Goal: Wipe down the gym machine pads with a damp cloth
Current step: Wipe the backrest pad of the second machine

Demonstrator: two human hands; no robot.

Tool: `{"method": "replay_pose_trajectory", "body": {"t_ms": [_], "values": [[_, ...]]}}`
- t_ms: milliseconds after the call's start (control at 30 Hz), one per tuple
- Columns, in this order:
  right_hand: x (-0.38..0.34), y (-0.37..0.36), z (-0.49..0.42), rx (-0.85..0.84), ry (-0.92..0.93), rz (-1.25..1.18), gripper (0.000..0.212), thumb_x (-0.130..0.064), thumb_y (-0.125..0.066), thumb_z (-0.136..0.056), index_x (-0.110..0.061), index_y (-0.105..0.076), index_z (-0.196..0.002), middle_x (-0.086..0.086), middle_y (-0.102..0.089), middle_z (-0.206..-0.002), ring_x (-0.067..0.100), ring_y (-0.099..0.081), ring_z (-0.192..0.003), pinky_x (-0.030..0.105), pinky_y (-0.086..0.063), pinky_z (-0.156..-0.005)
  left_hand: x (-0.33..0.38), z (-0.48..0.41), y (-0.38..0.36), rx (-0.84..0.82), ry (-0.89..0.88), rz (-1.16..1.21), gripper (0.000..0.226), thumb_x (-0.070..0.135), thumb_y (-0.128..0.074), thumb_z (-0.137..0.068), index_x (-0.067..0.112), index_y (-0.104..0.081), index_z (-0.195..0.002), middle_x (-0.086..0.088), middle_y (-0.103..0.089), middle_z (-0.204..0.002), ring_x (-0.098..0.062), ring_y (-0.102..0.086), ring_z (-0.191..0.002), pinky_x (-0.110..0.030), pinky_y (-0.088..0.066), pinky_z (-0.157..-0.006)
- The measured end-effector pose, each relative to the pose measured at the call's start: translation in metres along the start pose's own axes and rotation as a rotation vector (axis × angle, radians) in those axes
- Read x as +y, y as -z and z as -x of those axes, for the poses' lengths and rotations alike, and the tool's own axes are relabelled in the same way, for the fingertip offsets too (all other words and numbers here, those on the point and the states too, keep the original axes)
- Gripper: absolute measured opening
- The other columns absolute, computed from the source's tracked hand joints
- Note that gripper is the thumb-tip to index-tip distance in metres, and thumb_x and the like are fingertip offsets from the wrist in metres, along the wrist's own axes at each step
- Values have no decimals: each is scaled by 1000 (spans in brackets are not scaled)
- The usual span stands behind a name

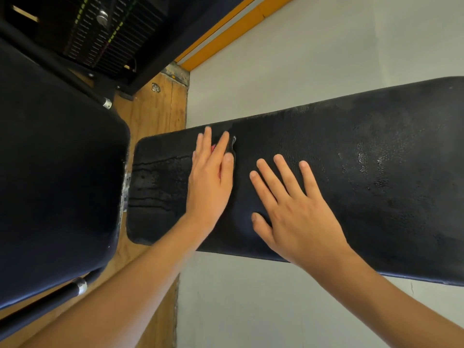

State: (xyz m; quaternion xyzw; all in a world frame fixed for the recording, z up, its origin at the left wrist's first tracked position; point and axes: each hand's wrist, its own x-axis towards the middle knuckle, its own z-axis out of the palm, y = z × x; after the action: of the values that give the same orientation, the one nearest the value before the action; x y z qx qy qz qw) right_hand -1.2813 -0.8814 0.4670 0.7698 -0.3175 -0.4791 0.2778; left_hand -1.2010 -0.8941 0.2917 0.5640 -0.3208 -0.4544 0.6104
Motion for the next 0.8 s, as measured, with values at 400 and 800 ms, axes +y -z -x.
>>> {"method": "replay_pose_trajectory", "body": {"t_ms": [400, 800], "values": [[0, -1, -5, 1, 5, 8, 75, -55, -16, -103, -12, -7, -163, 14, -1, -171, 37, 6, -158, 61, -2, -125, -2, -52, -5, -30, 0, -81, 46, 33, -35, -112, 30, -38, -157, 2, -14, -171, -13, -3, -158, -42, -20, -122], [-1, 2, -6, -7, 8, 7, 76, -56, -15, -103, -12, -7, -163, 15, 0, -171, 37, 7, -158, 61, -3, -125, -14, 3, -3, -8, 49, -87, 45, 32, -35, -111, 31, -39, -156, 7, -16, -170, -9, -3, -157, -34, -18, -119]]}}
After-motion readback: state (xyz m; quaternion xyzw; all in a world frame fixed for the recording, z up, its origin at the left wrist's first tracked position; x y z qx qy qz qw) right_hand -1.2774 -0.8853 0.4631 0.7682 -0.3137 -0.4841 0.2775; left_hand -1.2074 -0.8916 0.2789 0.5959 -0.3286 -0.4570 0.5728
